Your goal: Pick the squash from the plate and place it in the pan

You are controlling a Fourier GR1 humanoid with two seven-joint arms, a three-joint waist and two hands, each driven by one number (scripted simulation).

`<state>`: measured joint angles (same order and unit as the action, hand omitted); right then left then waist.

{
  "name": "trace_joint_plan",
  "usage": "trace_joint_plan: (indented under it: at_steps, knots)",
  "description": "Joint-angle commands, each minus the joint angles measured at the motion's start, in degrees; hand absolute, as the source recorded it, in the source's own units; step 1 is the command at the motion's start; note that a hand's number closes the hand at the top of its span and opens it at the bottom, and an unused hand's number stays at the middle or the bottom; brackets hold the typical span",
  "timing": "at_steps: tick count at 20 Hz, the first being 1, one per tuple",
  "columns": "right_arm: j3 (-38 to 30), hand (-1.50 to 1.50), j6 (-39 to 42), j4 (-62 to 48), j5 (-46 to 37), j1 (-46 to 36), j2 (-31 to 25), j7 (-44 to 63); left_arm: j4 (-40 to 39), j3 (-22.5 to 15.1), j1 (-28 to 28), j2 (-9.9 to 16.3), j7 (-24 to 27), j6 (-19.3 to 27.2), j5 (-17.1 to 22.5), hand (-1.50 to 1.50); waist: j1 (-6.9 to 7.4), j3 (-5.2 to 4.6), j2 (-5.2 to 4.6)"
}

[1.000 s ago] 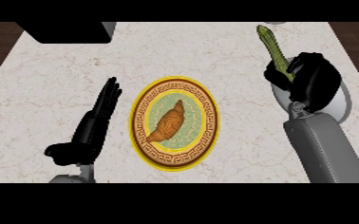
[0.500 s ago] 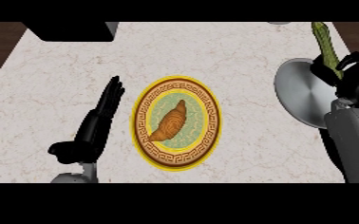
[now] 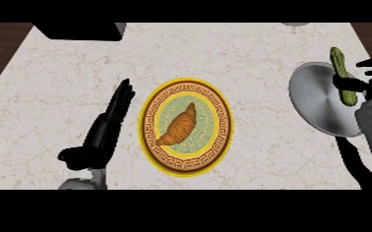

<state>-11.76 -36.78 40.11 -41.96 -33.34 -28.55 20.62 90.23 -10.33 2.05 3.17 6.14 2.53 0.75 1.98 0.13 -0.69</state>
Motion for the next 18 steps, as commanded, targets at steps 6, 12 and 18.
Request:
trace_joint_plan:
  at_steps: [6,12,18]
  knots:
    - [-7.76,-1.5,11.14,-16.01,12.15,-7.26,0.0,-18.32,-1.95,0.2,0.46,0.16,2.22,-0.64,-0.71,0.0,0.56,0.11,-0.33]
    - [-15.57,-1.5,2.47,-12.54,19.62,-5.81,2.04,-32.87,-0.97,0.35,-0.07,-0.49,0.36,-0.34,0.02,0.0,-0.27,0.14,-0.15]
    - [-21.78,-1.5,9.91,-9.62,29.19,-2.66,1.22,-37.92,-2.56,3.54,2.82,0.53,-0.38,-0.43,0.79,0.0,-1.99,-0.06,0.53]
